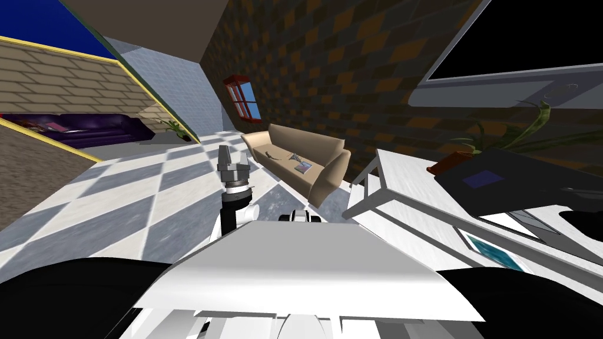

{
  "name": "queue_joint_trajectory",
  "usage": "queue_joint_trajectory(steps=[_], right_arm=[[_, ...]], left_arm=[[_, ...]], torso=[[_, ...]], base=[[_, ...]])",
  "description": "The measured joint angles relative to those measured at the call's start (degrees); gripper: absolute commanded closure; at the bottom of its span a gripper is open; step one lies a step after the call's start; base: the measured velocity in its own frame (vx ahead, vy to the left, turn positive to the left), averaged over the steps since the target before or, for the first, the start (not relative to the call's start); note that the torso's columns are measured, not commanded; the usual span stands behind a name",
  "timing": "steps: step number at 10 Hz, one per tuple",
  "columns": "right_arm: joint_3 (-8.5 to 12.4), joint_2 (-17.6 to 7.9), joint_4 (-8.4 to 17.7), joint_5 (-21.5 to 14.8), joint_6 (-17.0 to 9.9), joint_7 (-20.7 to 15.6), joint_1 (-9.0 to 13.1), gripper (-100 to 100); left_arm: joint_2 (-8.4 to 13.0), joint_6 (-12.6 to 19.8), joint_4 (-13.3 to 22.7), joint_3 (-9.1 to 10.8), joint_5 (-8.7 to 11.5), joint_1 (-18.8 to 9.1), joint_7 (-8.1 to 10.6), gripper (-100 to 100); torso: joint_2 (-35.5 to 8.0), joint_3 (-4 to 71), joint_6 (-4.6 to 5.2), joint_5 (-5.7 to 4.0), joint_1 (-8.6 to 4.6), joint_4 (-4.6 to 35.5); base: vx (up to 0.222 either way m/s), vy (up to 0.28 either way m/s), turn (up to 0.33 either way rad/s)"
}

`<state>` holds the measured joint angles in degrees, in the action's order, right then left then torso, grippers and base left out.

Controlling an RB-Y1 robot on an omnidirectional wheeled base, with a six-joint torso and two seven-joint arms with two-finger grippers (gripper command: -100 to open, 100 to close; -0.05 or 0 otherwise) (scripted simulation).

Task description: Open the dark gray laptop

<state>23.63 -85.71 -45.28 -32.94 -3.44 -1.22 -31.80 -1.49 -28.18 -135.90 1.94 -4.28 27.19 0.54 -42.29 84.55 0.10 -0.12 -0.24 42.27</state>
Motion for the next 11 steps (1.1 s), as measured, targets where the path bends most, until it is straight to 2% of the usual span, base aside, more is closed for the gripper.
queue_joint_trajectory(steps=[1,3,6,8,9,11], right_arm=[[-0.4,-0.5,1.2,1.4,1.8,1.1,0.2,100],[-0.5,-1.8,2.3,5.0,4.9,3.7,-1.5,100],[-1.3,-3.5,5.3,9.9,10.0,7.2,-2.3,100],[-1.6,-3.6,5.7,10.6,10.9,8.1,-2.0,100],[-1.2,-3.7,4.8,11.7,11.3,9.7,-3.5,100],[-2.2,-3.9,5.6,13.6,13.9,13.0,-4.0,100]], left_arm=[[0.0,0.0,0.0,0.00,0.0,0.0,0.00,0],[0.0,0.0,0.0,0.00,0.0,0.0,0.00,0],[0.0,0.0,0.0,0.00,0.0,0.0,0.00,0],[0.0,0.0,0.0,-0.01,0.0,0.0,0.00,0],[0.0,0.0,0.0,0.00,0.0,0.0,0.00,0],[0.0,0.0,0.0,0.00,0.0,0.0,0.00,0]], torso=[[0.0,0.0,0.01,-0.03,-0.01,0.0],[-0.1,-0.1,0.03,-0.05,-0.02,0.0],[0.0,0.0,0.01,0.00,0.06,0.0],[0.0,0.0,-0.07,-0.07,0.10,0.0],[0.0,0.0,-0.01,-0.18,-0.08,0.0],[0.0,0.0,0.10,-0.28,-0.38,0.0]], base=[[0.025,-0.053,-0.070],[0.015,-0.053,-0.073],[0.016,-0.048,-0.056],[-0.013,-0.056,-0.021],[-0.021,-0.074,-0.021],[-0.003,-0.092,-0.031]])
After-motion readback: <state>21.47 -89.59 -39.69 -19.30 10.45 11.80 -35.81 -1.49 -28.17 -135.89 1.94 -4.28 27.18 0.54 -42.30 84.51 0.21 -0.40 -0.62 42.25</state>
